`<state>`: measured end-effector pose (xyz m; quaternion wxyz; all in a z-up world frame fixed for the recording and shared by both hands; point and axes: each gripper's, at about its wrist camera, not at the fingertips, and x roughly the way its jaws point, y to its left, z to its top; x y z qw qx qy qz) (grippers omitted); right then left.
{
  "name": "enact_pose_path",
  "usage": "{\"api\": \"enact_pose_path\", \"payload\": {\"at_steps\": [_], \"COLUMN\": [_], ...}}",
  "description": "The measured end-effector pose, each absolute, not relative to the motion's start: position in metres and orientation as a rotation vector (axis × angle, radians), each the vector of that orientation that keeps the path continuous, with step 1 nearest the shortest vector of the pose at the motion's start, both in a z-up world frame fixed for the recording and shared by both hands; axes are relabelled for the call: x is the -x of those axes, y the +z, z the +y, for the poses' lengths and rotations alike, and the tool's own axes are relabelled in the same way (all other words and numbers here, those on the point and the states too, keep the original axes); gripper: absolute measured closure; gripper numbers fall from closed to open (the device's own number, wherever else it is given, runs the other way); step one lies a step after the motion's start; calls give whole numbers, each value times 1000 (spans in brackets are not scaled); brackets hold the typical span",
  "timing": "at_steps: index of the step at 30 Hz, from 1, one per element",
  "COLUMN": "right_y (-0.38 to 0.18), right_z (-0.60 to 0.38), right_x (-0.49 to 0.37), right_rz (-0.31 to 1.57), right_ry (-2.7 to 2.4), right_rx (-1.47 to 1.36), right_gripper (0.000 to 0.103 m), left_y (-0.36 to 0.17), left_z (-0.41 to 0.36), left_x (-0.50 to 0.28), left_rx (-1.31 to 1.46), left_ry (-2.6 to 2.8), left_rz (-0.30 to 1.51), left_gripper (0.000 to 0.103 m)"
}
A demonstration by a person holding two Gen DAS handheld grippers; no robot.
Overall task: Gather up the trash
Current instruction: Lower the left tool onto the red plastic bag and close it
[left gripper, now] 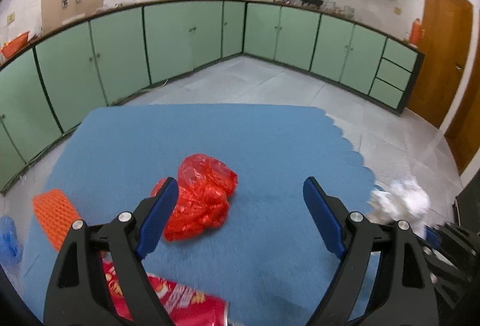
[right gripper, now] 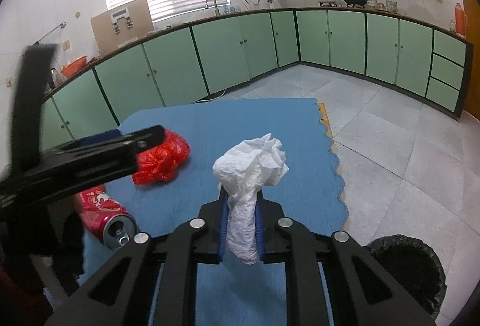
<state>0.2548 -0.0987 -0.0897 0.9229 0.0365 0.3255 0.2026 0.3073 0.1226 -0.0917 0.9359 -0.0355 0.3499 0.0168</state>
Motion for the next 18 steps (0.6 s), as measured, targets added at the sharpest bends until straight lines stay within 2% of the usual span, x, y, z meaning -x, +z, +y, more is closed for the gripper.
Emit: {"api": "enact_pose_path", "payload": {"at_steps": [13,16,18], "right_y": [-100,-101,-101], "right_z": [-102,-104,-103], "right_x": [-268,-269,-268], "right_rz": [691,690,689], "right_ry": [418,415,414], "right_rx": [-112,-115,-116], "right_gripper": [88,88,88], "left_y": [-120,-123,-125], "left_z": [139,140,141], "left_x": [-350,-357,-361], "left_rx": [182,194,197], "left_ry": [67,73,82], "left_rz": [867,892,907], "left_gripper": [25,32,42]}}
